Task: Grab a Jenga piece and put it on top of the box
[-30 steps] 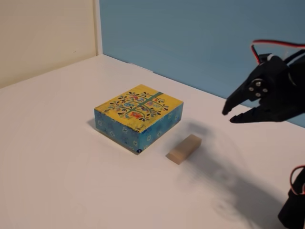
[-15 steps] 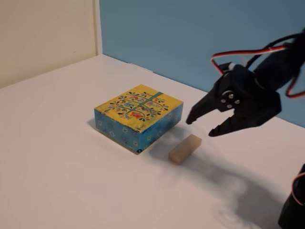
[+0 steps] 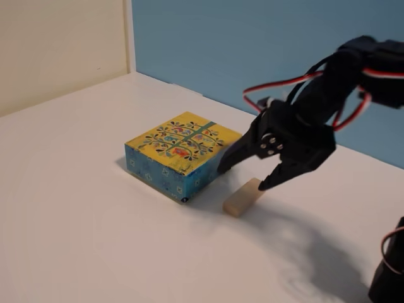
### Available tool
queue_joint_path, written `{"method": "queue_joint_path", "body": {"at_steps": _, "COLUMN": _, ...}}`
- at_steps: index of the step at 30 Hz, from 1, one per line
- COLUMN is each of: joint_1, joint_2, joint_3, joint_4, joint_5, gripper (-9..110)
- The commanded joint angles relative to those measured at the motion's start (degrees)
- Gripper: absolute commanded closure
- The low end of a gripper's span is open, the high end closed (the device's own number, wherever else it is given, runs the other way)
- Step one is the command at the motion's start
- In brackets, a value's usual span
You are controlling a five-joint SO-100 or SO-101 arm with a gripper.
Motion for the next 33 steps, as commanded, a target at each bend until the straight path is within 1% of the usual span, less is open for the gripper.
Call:
{"method": "queue_joint_path", "body": {"at_steps": 1, "joint_1": 1.58, "joint_2": -2.37, "joint_3": -2.46, "joint_4": -1.93, "joint_5": -1.41, "gripper": 76}}
{"method": "queue_joint_path", "body": {"at_steps": 11, "joint_1": 6.86, "joint_2": -9.23, "joint_3": -1.76, "joint_4": -6.77, "joint_5": -5.10, "gripper": 77}}
{"method": "queue_joint_path", "body": {"at_steps": 33, "joint_1": 12.39, "joint_2": -13.89, "joint_3": 1.67, "joint_4": -11.51, "joint_5": -10.02, "gripper": 79}}
